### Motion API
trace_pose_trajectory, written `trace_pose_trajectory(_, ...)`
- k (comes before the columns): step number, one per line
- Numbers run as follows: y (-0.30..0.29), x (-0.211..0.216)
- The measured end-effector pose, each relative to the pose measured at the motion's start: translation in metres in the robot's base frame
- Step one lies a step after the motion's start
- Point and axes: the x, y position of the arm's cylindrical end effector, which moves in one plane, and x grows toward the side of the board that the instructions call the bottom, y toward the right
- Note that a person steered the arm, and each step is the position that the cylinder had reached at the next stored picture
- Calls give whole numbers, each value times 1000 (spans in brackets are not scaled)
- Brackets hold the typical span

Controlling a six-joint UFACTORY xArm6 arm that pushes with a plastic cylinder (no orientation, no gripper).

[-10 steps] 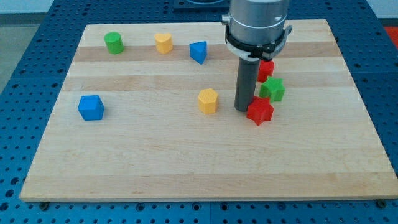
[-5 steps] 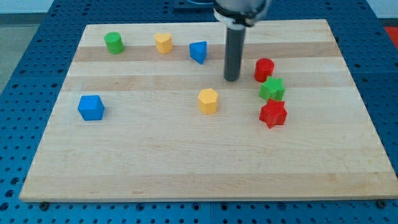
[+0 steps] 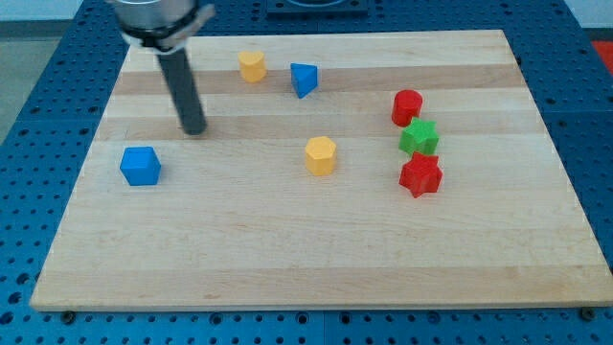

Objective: Move the green circle parallel to the right of the blue cube

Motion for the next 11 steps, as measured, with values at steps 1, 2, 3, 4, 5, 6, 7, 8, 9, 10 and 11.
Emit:
trace_pose_trajectory(1, -50, -5)
trace_pose_trajectory(2, -95, -8)
trace_pose_trajectory(3, -119, -30)
trace_pose_trajectory(4, -118, -126)
trace_pose_trajectory(5, -105, -194)
trace_pose_trajectory(6, -102, -194)
trace_pose_trajectory(7, -102, -190)
trace_pose_trajectory(8, -101, -185)
trace_pose_trajectory(9, -74, -179)
trace_pose_trajectory(10, -73, -179)
trace_pose_trajectory(11, -58, -181)
